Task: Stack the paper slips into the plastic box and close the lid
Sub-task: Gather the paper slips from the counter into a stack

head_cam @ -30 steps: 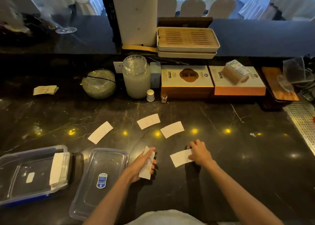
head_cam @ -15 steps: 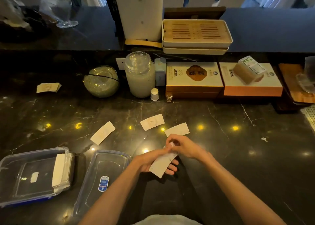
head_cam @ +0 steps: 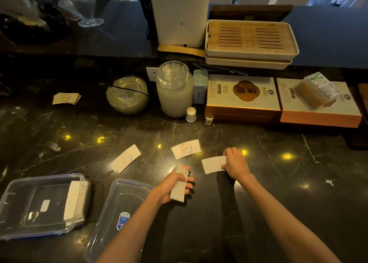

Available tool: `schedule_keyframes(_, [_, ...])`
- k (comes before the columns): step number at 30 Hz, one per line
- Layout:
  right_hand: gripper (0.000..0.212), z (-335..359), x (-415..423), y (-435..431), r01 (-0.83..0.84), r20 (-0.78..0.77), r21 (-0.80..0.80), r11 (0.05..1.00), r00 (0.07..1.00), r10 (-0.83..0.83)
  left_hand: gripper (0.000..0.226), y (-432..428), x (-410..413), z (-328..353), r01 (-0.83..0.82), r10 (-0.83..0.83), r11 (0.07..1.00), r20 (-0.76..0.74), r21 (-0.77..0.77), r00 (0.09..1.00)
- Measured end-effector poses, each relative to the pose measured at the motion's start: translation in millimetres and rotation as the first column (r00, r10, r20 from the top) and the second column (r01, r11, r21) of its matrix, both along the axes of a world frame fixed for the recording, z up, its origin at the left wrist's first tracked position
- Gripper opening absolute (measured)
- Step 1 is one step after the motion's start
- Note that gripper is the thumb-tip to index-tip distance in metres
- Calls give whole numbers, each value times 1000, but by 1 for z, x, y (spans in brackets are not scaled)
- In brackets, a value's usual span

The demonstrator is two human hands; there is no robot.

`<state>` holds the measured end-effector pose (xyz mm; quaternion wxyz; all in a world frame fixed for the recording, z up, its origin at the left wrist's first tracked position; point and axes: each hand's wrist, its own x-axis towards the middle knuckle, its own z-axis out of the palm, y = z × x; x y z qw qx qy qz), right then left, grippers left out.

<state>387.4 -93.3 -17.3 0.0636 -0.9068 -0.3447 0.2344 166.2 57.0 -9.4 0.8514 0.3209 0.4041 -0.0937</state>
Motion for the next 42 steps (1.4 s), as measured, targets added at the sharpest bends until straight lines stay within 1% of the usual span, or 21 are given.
schedule_keyframes(1, [39,2,0,-1,32,-36,44,999,999,-31,39,0,2,0,-6,6,1000,-8,-2,1000])
schedule_keyframes(2, [29,5,0,-4,86,-126,125,988,990,-70,35,0,4,0,-6,6,1000,-17,2,1000])
schedule_keyframes(4, [14,17,-1,-8,232,-416,312,921,905,-87,29,0,7,-1,-7,7,1000,-42,-18,999])
schedule_keyframes(5, [12,26,-2,-9,272,-526,376,886,850,-38,37,1,10,-1,7,-9,999,-50,-31,999])
schedule_keyframes(7, [11,43,-6,-5,203,-605,443,873,786,125,54,4,12,0,91,-93,994,-27,-62,995])
schedule_keyframes(9, [9,56,-13,10,41,-608,435,900,750,260,62,7,12,3,183,-179,972,39,-146,983])
schedule_keyframes(11, [8,61,-24,30,-71,-603,401,913,730,322,72,10,10,5,262,-251,940,77,-220,965])
schedule_keyframes(14, [11,61,-46,58,-106,-599,416,903,716,360,72,11,5,8,304,-292,933,87,-194,952])
schedule_keyframes(17, [21,49,-58,78,-128,-565,419,899,738,369,54,17,-6,3,162,-157,980,54,-114,986])
schedule_keyframes(20, [38,37,-44,102,-41,-417,379,924,884,211,41,27,-19,-1,-15,15,997,0,-76,1000])
schedule_keyframes(22, [52,25,-30,114,-72,-276,208,975,952,129,46,35,-26,-1,-81,81,992,2,-92,997])
schedule_keyframes(24, [65,16,-23,118,-148,-179,12,989,973,148,52,41,-31,3,-120,123,985,19,-124,992])
schedule_keyframes(26, [67,8,-25,118,-172,-105,-39,984,980,167,51,47,-33,6,-143,145,983,9,-117,989])
schedule_keyframes(28, [53,0,-28,114,-131,-52,48,990,990,134,47,51,-34,8,-167,167,982,-11,-89,986])
schedule_keyframes(29, [39,-1,-29,111,-88,-73,130,988,992,98,46,53,-34,9,-182,181,981,-20,-73,983])
schedule_keyframes(31, [11,2,-30,103,47,-276,311,949,960,43,42,55,-35,9,-209,206,976,-40,-66,978])
schedule_keyframes(33, [10,14,-29,95,132,-498,402,906,862,96,37,58,-35,8,-208,202,973,-61,-100,977])
schedule_keyframes(35, [16,29,-27,95,18,-590,424,905,764,261,48,60,-36,10,-146,141,981,-47,-131,989])
schedule_keyframes(38, [21,54,-37,110,-258,-638,341,904,643,424,63,65,-39,13,-71,74,984,13,-163,997])
schedule_keyframes(40, [22,67,-56,127,-339,-622,334,880,622,476,78,68,-46,17,5,7,983,64,-185,998])
schedule_keyframes(42, [21,79,-82,145,-374,-564,360,855,642,519,80,70,-57,25,40,-27,985,79,-168,997])
